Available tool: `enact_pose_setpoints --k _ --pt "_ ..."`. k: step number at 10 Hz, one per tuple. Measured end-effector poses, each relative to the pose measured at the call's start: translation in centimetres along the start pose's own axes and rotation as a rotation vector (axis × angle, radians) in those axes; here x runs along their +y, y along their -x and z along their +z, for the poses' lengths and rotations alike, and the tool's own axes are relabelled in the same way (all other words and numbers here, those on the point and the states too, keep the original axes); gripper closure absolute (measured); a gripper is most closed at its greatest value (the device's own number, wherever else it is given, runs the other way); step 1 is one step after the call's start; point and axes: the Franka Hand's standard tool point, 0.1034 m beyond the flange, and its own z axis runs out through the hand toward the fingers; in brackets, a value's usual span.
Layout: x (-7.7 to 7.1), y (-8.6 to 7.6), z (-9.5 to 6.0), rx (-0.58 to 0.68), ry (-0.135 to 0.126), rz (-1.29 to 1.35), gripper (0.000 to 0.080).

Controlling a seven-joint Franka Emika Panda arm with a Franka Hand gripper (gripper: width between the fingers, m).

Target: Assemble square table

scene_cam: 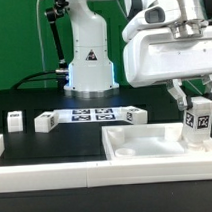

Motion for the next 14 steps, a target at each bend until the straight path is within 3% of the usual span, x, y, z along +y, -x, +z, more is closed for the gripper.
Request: enact_pose_setpoints --k 7,8,9,10,11,14 --pt "0.09 -0.13 0.13 0.067 0.019 -0.001 0.0499" --pt "0.09 -0.13 0.13 0.067 0.019 -0.001 0.0328" --pt "0.09 -0.12 0.13 0.067 0.019 -0.001 0.0212" --pt "0.09 -0.12 0.13 0.067 0.019 -0.001 0.0212" --pt "0.09 -0.12 0.14 0.067 0.019 -0.001 0.0161" --pt "0.09 -0.11 0.14 0.067 0.019 -0.001 0.0153"
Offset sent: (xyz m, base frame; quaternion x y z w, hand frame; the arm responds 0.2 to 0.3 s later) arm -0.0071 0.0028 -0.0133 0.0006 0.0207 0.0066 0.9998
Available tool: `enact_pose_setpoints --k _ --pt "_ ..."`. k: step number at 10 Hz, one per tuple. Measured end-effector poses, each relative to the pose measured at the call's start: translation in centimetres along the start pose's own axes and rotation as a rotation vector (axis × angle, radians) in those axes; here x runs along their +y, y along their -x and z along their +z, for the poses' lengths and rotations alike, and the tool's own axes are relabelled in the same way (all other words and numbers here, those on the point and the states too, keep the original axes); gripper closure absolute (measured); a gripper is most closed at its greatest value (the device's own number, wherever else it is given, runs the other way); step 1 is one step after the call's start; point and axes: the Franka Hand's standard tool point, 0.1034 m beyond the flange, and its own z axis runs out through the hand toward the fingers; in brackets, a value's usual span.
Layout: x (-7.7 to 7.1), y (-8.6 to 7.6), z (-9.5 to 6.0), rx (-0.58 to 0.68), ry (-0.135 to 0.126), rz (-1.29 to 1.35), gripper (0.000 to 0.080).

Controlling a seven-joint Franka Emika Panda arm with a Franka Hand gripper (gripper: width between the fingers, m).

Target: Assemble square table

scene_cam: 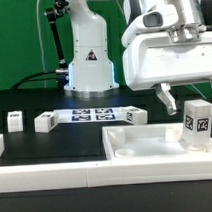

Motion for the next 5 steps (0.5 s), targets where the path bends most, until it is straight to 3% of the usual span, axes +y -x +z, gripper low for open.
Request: enact_pose_setpoints --k 4,5 --pt "0.6 -0.5 -0.8 0.005 0.005 0.003 0.0151" --pt "0.5 -0.4 -1.1 -0.043 -0.008 0.003 0.0151"
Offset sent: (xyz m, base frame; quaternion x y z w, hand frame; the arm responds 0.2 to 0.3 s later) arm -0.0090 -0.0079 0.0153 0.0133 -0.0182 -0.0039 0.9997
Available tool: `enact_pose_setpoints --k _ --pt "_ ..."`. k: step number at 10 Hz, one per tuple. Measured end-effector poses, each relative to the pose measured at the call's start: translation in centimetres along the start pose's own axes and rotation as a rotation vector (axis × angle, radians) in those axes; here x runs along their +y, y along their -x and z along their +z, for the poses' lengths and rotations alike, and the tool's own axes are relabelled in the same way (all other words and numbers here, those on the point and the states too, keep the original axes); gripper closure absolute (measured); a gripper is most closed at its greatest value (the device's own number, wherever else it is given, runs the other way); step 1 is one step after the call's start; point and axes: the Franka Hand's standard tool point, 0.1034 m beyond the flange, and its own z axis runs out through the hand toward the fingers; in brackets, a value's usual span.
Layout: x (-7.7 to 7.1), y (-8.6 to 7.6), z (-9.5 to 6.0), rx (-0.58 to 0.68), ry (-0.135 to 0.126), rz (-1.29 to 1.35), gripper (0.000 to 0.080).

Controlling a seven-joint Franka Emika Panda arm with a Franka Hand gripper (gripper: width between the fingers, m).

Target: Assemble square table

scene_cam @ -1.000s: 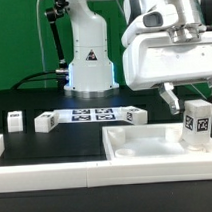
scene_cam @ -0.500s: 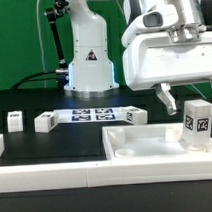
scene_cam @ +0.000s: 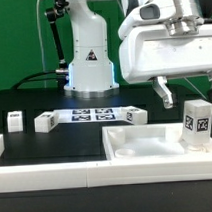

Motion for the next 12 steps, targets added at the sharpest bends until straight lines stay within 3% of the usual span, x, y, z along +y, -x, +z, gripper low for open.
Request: enact_pose_setpoints --k 2,3,9,12 --pt "0.0 0.0 0.1 0.000 0.000 0.001 0.0151" --pt "-0.8 0.8 0.3 -0.118 -0.036 0.014 0.0151" --pt "-0.6 0.6 0.8 -0.508 -0.137 0.023 0.0151" --pt "-0.7 0.5 0.9 -0.512 -0.140 0.023 0.0151"
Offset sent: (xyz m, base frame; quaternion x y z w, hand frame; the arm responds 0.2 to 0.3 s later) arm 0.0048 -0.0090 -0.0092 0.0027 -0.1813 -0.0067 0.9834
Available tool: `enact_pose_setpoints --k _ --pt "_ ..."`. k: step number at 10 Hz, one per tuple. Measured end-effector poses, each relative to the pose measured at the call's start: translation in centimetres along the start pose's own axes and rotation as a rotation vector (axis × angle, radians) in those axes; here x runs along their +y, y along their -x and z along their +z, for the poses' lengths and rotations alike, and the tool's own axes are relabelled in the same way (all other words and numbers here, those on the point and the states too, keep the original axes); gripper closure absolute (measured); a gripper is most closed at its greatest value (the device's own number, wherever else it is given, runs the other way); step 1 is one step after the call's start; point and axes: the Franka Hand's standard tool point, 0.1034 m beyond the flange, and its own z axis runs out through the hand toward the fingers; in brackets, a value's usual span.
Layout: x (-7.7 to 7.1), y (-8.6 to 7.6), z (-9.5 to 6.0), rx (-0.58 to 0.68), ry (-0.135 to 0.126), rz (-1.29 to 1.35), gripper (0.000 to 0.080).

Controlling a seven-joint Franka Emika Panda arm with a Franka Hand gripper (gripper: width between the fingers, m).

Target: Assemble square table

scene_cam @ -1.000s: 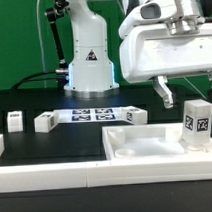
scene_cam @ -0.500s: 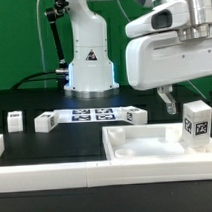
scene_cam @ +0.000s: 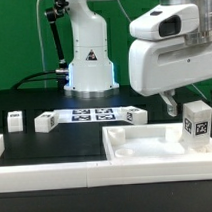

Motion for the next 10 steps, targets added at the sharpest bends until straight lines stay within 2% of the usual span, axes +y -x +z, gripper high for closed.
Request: enact_pose_setpoints --k 2,4,7,10 --pt "0.1 0.0 0.0 -0.001 -0.001 0.002 0.0151" --pt "0.9 -1.0 -0.5 0.001 -0.004 0.018 0.0151" --pt "2.0 -2.0 -0.4 0.015 -0.001 0.006 0.0151" --pt "1.7 -2.1 0.2 0.017 -0.001 0.008 0.0151"
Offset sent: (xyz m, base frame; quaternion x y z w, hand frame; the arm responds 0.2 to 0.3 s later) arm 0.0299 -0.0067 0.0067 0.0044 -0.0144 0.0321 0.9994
